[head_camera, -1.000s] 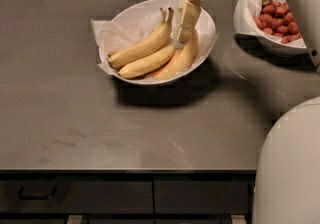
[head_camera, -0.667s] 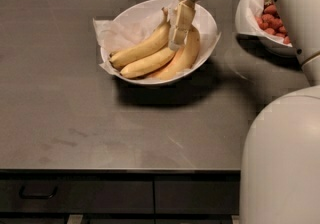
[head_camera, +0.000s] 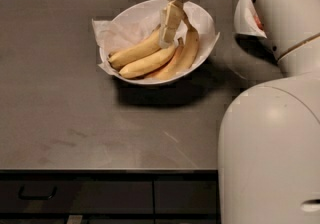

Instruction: Pick banana from white bowl

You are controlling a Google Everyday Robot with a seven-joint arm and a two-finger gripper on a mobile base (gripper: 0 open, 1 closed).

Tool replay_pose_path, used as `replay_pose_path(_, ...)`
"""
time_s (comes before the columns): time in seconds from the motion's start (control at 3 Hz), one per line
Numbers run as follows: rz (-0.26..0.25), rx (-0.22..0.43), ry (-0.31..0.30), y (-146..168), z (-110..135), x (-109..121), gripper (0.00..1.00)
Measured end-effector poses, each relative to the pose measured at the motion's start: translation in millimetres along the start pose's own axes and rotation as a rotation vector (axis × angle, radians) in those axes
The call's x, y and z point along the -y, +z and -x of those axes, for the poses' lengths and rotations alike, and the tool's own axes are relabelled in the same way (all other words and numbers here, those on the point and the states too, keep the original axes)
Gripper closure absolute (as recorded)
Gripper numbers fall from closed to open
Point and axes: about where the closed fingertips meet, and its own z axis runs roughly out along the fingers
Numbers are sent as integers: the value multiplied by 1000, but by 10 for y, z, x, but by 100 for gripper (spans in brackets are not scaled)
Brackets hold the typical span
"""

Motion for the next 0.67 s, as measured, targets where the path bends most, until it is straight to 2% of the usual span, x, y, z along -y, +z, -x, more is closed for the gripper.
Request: replay_pose_path(0.67, 62, 27, 10, 270, -45, -50, 0)
